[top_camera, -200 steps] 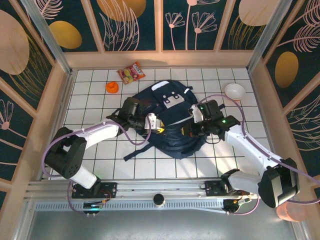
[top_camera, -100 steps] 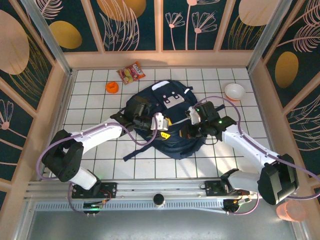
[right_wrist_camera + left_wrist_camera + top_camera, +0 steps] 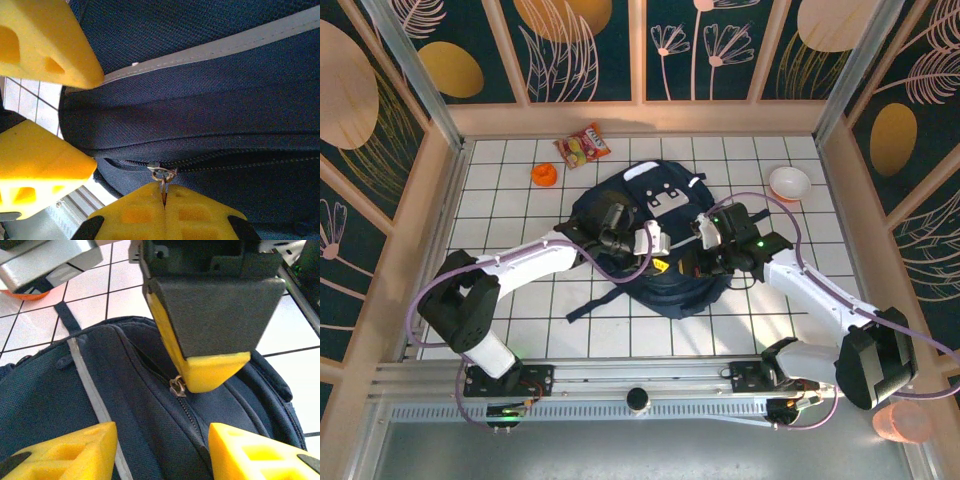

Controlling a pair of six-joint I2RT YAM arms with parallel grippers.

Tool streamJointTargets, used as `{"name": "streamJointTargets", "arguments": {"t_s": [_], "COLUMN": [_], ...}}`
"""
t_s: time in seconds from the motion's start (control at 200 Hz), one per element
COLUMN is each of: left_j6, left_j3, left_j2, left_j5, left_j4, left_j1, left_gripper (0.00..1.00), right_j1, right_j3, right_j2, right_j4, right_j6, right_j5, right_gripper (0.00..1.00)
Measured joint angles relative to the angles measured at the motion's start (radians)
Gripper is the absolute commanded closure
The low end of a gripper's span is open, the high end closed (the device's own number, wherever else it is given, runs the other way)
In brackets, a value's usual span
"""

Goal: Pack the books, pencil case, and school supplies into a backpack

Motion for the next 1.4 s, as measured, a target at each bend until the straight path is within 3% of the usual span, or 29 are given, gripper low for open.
{"name": "streamJointTargets", "arguments": {"t_s": [0.355,0.591,0.971,1.301,1.401], "left_j6": [-0.036,-0.156,-0.251,-0.293,-0.288], "left_j3": [0.022,0.023,0.004,0.004,0.004], "left_j2": [0.008,0.009,0.009,0.009,0.009], "left_j5": [0.001,0.031,-0.061,-0.105,-0.106], "left_j4": [-0.034,-0.002,-0.013,-0.025,-0.033], "left_j1": [-0.002,-0.010,-0.023,-0.040,-0.043], "left_gripper": [0.47,0.47,0.49,0.64,0.79], "right_j1": [0.000,0.000,0.000,-0.014,-0.021], "right_j3": [0.000,0.000,0.000,-0.019,-0.024], "right_j2": [0.000,0.000,0.000,-0.018,-0.024], "right_j4": [0.000,0.000,0.000,0.023,0.026], "right_j6": [0.000,0.001,0.001,0.003,0.003], "right_j5": [0.000,0.000,0.000,-0.007,-0.014], "right_gripper": [1.00,1.00,1.00,1.00,1.00]}}
